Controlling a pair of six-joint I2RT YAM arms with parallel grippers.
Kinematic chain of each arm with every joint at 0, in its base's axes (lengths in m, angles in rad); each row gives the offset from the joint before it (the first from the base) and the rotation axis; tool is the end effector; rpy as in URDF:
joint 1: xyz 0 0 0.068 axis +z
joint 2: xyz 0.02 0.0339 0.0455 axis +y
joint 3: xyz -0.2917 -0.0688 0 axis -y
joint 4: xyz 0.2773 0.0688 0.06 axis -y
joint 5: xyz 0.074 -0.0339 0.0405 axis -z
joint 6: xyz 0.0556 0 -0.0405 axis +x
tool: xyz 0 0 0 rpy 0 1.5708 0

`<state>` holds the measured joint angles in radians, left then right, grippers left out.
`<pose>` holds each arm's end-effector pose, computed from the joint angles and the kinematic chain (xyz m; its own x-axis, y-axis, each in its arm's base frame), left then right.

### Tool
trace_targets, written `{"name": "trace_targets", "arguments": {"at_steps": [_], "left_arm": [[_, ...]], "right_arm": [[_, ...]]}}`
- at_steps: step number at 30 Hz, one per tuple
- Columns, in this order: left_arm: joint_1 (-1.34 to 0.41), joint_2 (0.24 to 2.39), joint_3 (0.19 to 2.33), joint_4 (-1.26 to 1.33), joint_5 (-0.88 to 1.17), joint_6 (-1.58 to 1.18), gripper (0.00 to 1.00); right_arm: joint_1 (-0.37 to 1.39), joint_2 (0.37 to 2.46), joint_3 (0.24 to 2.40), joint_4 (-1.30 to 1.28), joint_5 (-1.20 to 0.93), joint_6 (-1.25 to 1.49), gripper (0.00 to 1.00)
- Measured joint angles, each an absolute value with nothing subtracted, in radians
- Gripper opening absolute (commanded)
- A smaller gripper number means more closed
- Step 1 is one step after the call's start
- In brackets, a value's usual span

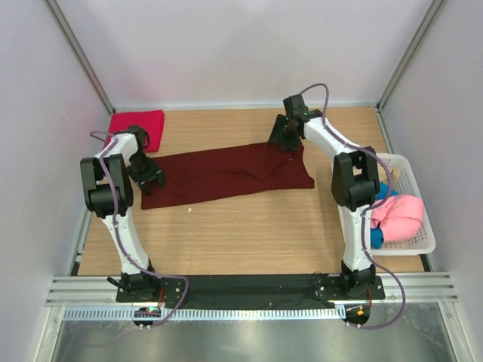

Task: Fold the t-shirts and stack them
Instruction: Fold the tshirt

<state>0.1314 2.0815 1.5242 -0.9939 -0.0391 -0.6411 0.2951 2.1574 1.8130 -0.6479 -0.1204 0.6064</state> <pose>0.4282 0.0588 0.1427 -0.7156 -0.6974 -0.0391 -0.6983 0.7155 0.0196 0.5084 0.1615 0.2111 -0.8586 0.3303 -0.3920 0.1677 0.9036 0.3942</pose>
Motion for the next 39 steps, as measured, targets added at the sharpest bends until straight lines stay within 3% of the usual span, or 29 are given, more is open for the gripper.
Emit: {"name": "trace_targets", "arguments": {"at_steps": [7,13,17,24,32,39], "left_arm": [[0.133,2.073,1.509,-0.986,-0.031,-0.643,0.55],[0.133,2.055,1.475,-0.984,-0.023,-0.650,0.55],[0.133,2.031,1.432,-0.981,-0.008,-0.658,0.55],[0.131,1.924,1.242,-0.959,0.069,-0.717,0.56],[0.060,1.802,1.066,-0.965,0.131,-0.752,0.60],[-0.036,1.644,1.064,-0.999,0.086,-0.746,0.63]], "right_arm": [[0.421,2.361,2.080,-0.736,0.144,0.605,0.64],[0.454,2.424,2.107,-0.760,0.274,0.597,0.65],[0.437,2.454,2.146,-0.752,0.304,0.568,0.66],[0.416,2.682,2.522,-0.767,0.330,0.456,0.71],[0.400,2.690,2.542,-0.695,0.287,0.394,0.75],[0.386,2.613,2.546,-0.739,0.294,0.378,0.79]]}}
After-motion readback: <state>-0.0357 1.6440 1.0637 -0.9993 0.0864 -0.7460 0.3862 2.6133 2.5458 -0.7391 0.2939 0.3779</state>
